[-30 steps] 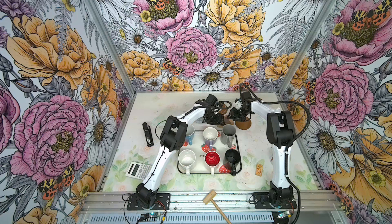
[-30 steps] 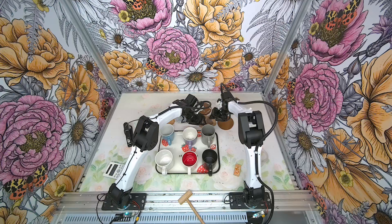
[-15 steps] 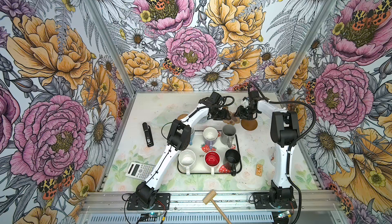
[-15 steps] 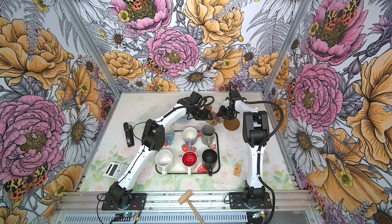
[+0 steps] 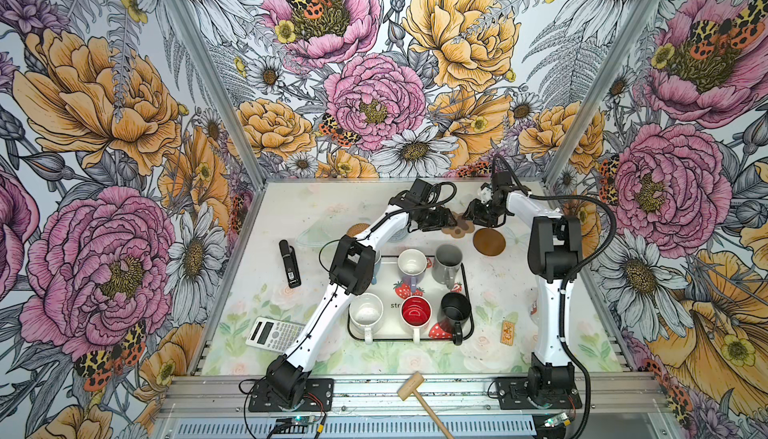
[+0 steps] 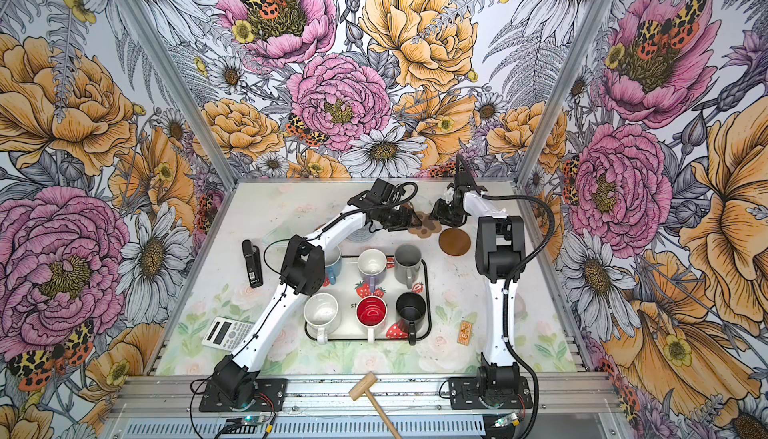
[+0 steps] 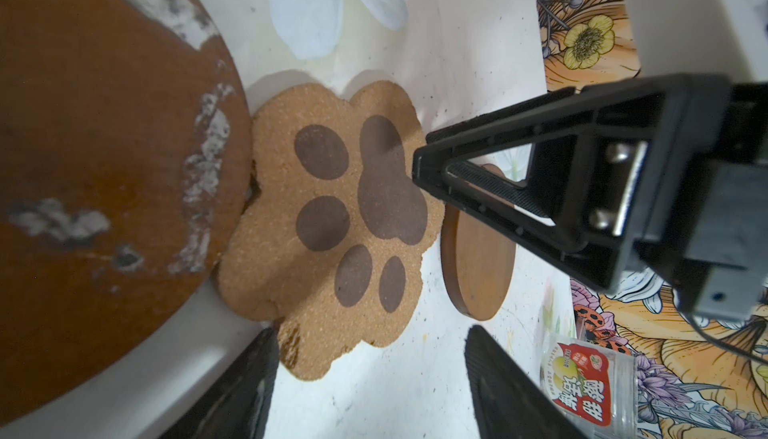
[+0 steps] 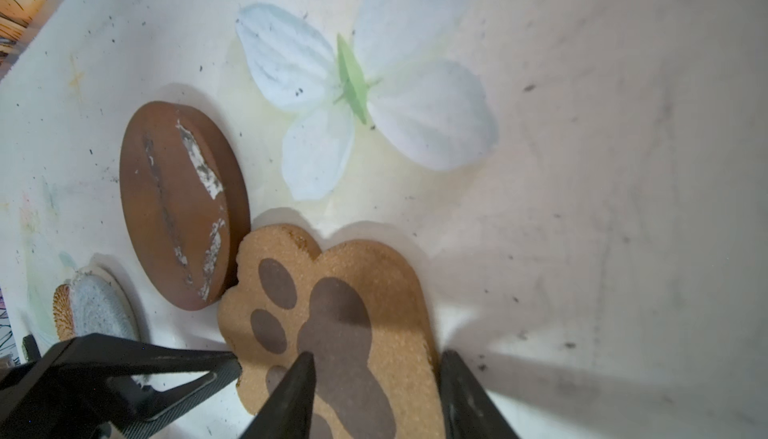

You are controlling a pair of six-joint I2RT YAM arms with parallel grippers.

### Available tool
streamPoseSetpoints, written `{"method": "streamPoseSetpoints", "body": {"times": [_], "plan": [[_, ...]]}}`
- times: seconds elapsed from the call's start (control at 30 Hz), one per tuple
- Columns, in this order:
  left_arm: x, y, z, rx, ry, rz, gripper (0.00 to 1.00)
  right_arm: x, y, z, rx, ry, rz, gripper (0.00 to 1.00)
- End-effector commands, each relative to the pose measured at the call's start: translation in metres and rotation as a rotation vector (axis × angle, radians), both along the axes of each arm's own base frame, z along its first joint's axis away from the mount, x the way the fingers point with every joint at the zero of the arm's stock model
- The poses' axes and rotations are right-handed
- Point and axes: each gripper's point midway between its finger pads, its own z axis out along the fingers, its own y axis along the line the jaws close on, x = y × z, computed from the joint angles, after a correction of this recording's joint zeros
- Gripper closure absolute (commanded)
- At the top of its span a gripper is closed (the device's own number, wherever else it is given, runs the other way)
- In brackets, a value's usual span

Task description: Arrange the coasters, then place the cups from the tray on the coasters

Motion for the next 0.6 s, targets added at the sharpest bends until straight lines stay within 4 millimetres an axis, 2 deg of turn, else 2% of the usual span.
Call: {"method": "streamPoseSetpoints", "body": {"times": [0.0,0.17,0.27,0.47,0.57], "plan": [[-0.004,-0.012,0.025,-0.071,-0.050,-0.041,0.26,0.003,0.019,0.014,0.080,-0.006,0.020,0.49],[-0.011,0.007,0.045,-0.002,-0.105,-0.024,0.22,0.000,0.006,0.050,0.036,-0.074,0.002,0.49],[-0.015,0.017,0.056,0.025,-0.131,-0.016,0.21,-0.009,-0.003,0.071,0.001,-0.108,-0.009,0.48],[-0.021,0.022,0.082,0.007,-0.154,-0.021,0.16,-0.047,-0.018,0.099,-0.069,-0.137,-0.035,0.48],[-0.021,0.032,0.095,0.011,-0.171,-0.006,0.17,-0.075,-0.022,0.104,-0.089,-0.141,-0.043,0.48]]}}
